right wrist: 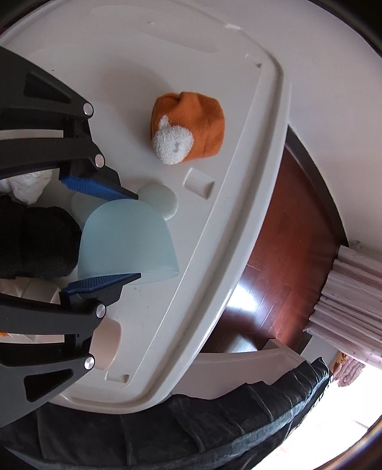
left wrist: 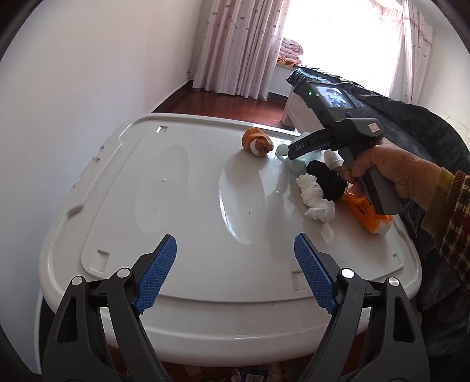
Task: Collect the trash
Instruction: 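Hold the blue cup with the right gripper while the left gripper grasps the orange sock ball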
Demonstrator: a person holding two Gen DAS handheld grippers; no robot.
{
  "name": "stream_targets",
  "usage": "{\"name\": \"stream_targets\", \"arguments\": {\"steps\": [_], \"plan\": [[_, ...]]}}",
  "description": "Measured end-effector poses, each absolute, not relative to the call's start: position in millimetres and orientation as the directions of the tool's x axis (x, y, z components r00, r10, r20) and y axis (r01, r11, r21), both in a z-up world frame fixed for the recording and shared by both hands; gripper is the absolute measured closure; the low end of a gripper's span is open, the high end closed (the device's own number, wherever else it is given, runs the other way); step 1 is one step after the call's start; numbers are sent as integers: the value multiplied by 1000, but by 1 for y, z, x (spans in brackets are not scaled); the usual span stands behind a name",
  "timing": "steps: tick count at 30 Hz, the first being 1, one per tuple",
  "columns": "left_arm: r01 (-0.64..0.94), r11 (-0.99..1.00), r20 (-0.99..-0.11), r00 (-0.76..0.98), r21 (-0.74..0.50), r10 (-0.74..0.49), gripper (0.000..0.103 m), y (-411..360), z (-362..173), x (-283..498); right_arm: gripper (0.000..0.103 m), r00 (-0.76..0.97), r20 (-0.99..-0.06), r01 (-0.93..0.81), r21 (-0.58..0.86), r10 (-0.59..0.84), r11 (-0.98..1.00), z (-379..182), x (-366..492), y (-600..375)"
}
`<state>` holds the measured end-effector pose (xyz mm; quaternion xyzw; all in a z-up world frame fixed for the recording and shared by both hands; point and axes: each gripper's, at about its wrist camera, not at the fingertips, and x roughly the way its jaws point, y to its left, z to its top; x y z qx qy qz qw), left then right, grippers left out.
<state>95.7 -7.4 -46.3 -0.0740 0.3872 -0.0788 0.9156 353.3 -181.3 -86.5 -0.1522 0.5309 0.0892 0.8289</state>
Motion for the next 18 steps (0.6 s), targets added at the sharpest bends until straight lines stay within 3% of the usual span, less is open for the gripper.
{"name": "stream_targets", "arguments": {"steps": [13,15,17,18], "plan": [[77,976,-704,682,-203,-200,23,-3,-48,102,59,505,-863,-261,-115,34,958,-55,332,-190],[71,975,-702,682,-212,-203,23,-3,-44,108,61,525,-849,-261,-101,54,960,-42,326,-194],[68,975,-698,688,-211,-199,23,-5,-37,121,76,542,-836,-265,-79,81,961,-29,317,-199],[68,977,-695,693,-202,-192,23,-8,-33,129,77,549,-830,-266,-64,97,962,-23,312,-203]]}}
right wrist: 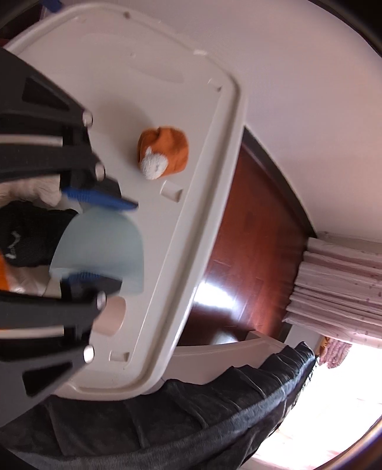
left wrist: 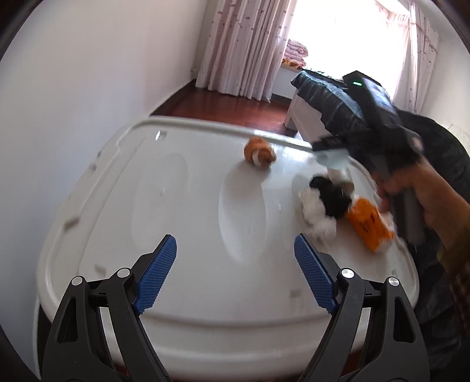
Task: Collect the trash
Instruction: 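Hold the blue cup with the right gripper while the left gripper grasps the orange sock ball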
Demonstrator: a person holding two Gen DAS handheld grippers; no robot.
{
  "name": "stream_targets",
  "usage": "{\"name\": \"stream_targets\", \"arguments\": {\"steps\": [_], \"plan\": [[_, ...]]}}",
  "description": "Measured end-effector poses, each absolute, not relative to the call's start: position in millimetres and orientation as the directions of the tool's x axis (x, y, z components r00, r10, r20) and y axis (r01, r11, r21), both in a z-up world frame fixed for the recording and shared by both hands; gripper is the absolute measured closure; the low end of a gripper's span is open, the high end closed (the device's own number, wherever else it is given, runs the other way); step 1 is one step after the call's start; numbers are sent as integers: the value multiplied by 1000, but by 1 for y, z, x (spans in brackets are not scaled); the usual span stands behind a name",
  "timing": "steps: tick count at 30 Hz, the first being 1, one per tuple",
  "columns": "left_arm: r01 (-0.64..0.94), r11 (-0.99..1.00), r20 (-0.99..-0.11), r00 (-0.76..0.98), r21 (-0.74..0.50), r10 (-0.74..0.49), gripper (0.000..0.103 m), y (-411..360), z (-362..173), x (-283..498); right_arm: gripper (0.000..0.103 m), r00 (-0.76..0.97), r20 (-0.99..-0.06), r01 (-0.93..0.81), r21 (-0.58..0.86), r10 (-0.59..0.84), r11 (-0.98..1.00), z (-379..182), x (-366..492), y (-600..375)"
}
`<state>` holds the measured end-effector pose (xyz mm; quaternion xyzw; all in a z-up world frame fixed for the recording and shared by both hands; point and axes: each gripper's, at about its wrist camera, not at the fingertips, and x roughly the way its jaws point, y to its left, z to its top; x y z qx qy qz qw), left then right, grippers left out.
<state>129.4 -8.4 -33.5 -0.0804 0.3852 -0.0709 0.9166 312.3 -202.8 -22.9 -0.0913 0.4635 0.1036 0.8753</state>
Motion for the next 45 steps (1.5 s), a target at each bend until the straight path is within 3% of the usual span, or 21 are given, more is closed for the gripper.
{"name": "stream_targets", "arguments": {"steps": [5,15,17,21,33,45], "plan": [[73,981,-682,709,-182,-179,23,-24,-19,170,77,532,-841,-287,-73,96,955,-29,308,-211],[82,977,-680,707,-196,-196,23,-32,-22,176,74,475,-877,-309,-87,75,947,-59,323,-206],[87,977,-684,702,-196,-199,23,-33,-24,175,83,462,-885,-321,-102,62,942,-64,326,-203],[82,976,-688,697,-204,-202,23,-29,-28,173,84,470,-882,-347,-152,31,926,-67,319,-194],[69,973,-690,693,-222,-207,23,-21,-28,182,84,545,-821,-335,-29,168,942,-18,291,-205],[113,986,-717,677,-121,-166,23,-75,-53,289,84,610,-767,-345,-33,198,938,16,246,-242]]}}
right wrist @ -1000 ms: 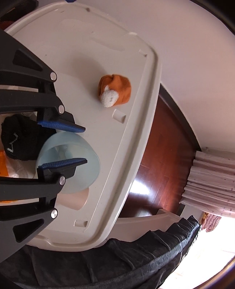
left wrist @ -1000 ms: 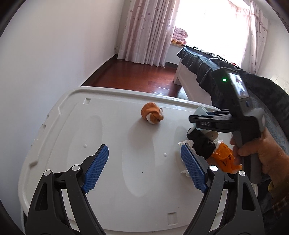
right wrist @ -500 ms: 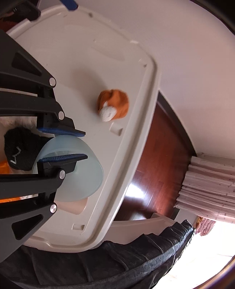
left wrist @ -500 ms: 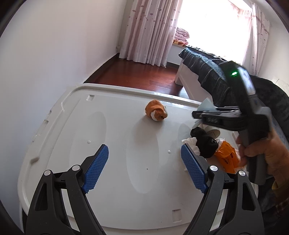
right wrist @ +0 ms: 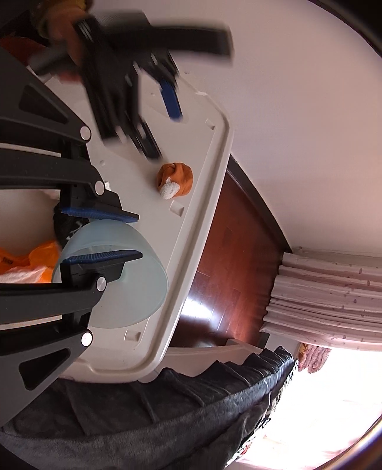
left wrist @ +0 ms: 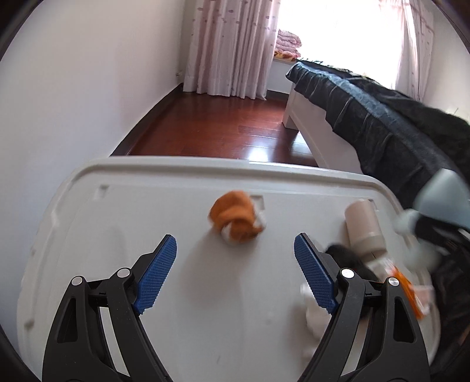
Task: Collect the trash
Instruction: 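Hold the blue cup with the right gripper while the left gripper grasps the orange sock ball, then carry the blue cup and orange sock over the bin and open both grippers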
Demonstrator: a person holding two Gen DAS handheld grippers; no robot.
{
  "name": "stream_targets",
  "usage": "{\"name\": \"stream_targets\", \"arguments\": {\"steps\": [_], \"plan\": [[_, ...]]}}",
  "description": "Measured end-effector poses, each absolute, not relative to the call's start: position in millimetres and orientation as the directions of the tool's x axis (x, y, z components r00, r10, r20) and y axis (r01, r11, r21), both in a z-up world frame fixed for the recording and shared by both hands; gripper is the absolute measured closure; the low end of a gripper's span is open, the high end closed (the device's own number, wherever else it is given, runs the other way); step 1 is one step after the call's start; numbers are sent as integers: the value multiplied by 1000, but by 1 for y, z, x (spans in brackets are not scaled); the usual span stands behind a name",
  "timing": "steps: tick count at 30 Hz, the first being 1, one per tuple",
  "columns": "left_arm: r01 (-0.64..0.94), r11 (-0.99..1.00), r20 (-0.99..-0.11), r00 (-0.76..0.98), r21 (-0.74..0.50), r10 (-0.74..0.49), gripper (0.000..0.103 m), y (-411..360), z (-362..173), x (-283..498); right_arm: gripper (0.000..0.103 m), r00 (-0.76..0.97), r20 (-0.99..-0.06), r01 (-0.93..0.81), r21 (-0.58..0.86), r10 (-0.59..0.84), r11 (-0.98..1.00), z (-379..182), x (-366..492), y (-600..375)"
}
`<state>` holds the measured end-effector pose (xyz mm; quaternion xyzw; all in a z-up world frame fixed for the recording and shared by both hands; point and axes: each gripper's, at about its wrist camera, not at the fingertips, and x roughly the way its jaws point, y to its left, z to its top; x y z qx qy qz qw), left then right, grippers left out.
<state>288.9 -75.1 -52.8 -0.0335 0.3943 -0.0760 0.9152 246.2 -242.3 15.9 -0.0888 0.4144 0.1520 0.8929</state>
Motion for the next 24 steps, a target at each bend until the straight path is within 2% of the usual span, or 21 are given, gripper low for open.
{"name": "stream_targets", "arguments": {"steps": [3,5,9,13,16,24], "plan": [[97,992,-739,662,-86,-129,23,-89,-66,315,84,615,-761,-352,-31,206,935,18,243,-246],[104,993,-756,644,-62,-115,31,-97,-76,330,84,618,-758,-355,-32,209,934,18,241,-249],[109,994,-783,617,-13,-78,55,-102,-96,350,84,622,-754,-354,-32,210,935,18,241,-251],[105,993,-770,628,-56,-110,70,-91,-94,348,84,625,-752,-356,-33,212,934,18,240,-248],[97,993,-770,628,-61,-109,73,-83,-91,341,84,629,-747,-355,-28,217,934,18,238,-247],[108,993,-728,678,-39,-102,74,-63,-69,299,84,634,-739,-355,-15,229,935,23,226,-239]]}}
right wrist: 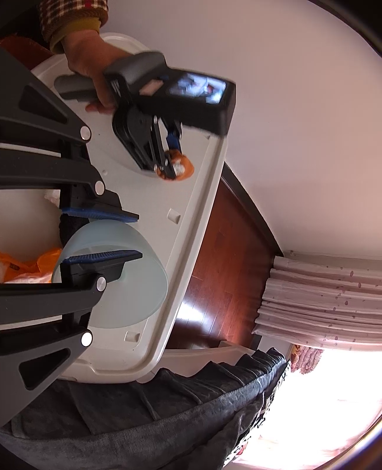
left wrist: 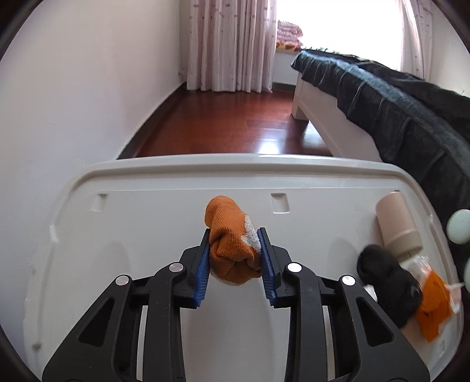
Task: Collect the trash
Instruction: 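Carry the blue cup and orange sock over the bin and open both grippers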
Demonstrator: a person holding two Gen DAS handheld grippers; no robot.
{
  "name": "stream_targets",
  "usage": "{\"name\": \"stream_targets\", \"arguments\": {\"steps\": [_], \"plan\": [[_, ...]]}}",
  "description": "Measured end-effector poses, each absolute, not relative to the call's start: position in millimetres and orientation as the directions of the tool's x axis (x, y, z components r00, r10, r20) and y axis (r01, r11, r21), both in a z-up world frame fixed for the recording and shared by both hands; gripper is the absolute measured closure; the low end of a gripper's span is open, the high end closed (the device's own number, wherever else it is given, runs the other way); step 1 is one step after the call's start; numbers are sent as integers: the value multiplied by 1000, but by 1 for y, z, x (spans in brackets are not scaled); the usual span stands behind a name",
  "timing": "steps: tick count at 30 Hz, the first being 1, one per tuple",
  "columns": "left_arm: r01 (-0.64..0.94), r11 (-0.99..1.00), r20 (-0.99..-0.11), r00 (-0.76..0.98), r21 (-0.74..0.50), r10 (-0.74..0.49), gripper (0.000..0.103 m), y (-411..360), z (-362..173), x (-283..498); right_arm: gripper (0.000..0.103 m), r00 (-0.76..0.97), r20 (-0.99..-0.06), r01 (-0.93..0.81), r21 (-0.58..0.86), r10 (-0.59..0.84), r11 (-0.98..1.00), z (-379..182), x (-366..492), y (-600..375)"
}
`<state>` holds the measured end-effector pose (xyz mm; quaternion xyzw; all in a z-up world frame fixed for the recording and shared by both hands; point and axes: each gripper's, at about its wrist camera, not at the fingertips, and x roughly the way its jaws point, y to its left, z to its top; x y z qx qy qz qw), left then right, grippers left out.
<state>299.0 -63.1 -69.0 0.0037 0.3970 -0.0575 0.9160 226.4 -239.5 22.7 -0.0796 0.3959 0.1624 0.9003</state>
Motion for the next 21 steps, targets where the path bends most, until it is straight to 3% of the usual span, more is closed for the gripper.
{"name": "stream_targets", "arguments": {"steps": [11,21], "plan": [[105,994,-665,740,-33,-100,74,-18,-8,166,84,654,-710,-349,25,263,937,50,143,-221],[145,987,-714,684,-70,-151,74,2,-24,34,84,587,-752,-320,127,301,939,5,-3,-193]]}}
